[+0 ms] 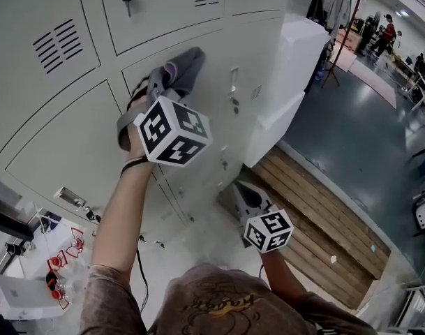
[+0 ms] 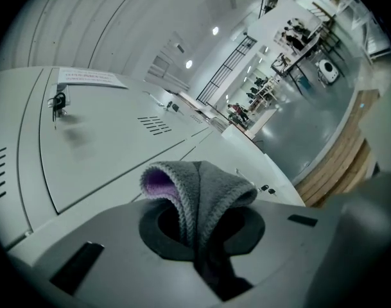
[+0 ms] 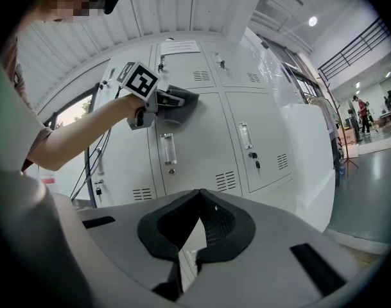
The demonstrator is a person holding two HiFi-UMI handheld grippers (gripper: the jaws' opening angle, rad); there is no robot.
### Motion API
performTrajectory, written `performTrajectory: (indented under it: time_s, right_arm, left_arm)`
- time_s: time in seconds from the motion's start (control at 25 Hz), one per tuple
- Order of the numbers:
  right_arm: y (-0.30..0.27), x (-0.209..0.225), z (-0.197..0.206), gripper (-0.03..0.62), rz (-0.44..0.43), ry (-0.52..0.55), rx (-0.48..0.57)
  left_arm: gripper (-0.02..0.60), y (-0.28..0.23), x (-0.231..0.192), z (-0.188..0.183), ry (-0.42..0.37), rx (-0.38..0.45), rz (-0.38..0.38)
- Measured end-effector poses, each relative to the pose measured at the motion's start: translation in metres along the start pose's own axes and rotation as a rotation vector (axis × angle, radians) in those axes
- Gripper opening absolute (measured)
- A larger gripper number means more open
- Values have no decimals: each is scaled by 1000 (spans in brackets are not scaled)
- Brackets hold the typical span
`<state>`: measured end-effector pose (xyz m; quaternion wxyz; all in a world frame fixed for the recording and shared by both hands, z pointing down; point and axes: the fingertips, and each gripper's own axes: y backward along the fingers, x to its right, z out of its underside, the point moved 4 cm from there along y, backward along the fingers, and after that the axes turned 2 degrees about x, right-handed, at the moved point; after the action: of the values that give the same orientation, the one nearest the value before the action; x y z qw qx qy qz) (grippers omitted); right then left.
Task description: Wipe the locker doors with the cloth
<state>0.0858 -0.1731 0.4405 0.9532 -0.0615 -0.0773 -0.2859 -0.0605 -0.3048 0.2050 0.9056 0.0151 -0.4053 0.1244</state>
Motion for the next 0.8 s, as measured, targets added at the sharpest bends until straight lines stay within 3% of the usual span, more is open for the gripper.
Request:
performTrajectory:
  time_s: [0.4, 0.6, 0.8]
  right_arm:
    - [3, 4, 4, -3, 15, -9, -5]
    - [5, 8, 4, -3, 29, -12, -3]
    - [6, 11, 4, -3, 35, -13, -6]
  left_arm:
    - [40, -12, 52, 47, 76, -99, 103]
    - [40, -15, 75, 61, 74, -143, 113]
    - [40, -18, 95, 83, 147, -190, 135]
